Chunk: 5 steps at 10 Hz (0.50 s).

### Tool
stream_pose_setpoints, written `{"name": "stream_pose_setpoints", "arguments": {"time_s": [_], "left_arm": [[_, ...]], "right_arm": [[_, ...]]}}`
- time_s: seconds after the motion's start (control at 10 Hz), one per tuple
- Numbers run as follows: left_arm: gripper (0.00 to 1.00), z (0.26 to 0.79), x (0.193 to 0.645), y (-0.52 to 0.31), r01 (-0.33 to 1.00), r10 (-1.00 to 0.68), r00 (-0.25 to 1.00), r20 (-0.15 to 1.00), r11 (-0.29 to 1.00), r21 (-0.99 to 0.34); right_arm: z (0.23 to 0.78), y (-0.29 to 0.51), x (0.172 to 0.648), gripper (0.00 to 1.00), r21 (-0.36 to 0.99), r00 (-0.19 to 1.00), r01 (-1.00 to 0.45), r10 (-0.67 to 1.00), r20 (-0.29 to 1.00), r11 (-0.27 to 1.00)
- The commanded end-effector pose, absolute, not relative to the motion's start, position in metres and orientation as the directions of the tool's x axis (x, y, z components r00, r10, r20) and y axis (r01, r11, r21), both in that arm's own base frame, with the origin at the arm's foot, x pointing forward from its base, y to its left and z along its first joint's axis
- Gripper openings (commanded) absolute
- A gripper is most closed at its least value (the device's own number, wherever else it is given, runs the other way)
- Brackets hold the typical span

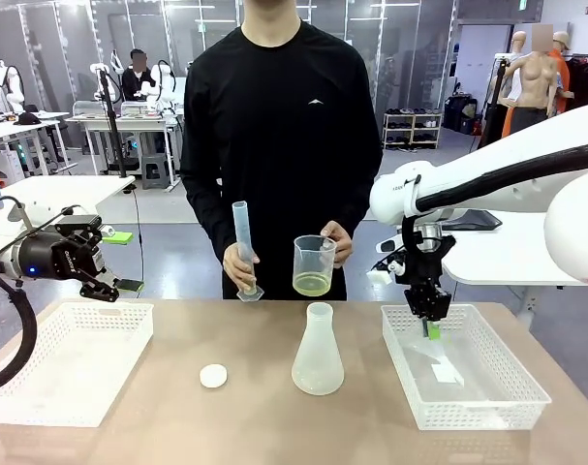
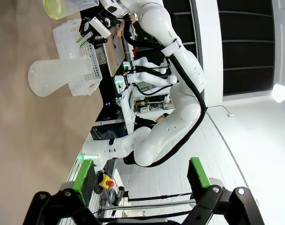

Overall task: Prepare the solutions needed for the experiment.
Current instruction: Pick up the Plastic Funnel and insert it into the Big flask.

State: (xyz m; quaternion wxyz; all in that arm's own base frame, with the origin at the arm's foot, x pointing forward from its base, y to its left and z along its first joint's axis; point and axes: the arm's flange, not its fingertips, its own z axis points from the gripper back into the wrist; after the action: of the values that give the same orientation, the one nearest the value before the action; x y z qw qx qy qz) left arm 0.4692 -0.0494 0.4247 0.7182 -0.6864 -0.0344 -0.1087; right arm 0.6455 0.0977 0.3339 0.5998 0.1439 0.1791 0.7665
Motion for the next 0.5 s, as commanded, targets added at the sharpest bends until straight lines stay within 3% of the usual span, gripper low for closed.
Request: {"name": "stream_pose_setpoints", "arguments": {"time_s": [0.0, 0.4], "left_arm": [[1.00, 0.4271, 0.4686, -0.0496, 0.204, -0.114, 0.973, 0.200, 0.020, -0.979], [1.00, 0.4271, 0.4686, -0.0496, 0.204, -0.114, 0.973, 0.200, 0.020, -0.979]], "right_arm": [[0.3338, 0.0969, 0.6527, 0.04, 0.446, -0.270, -0.860, 0.963, 0.014, -0.247], [0.3362, 0.1011, 0.6428, 0.00, 0.454, -0.232, -0.866, 0.973, 0.004, -0.208]]}}
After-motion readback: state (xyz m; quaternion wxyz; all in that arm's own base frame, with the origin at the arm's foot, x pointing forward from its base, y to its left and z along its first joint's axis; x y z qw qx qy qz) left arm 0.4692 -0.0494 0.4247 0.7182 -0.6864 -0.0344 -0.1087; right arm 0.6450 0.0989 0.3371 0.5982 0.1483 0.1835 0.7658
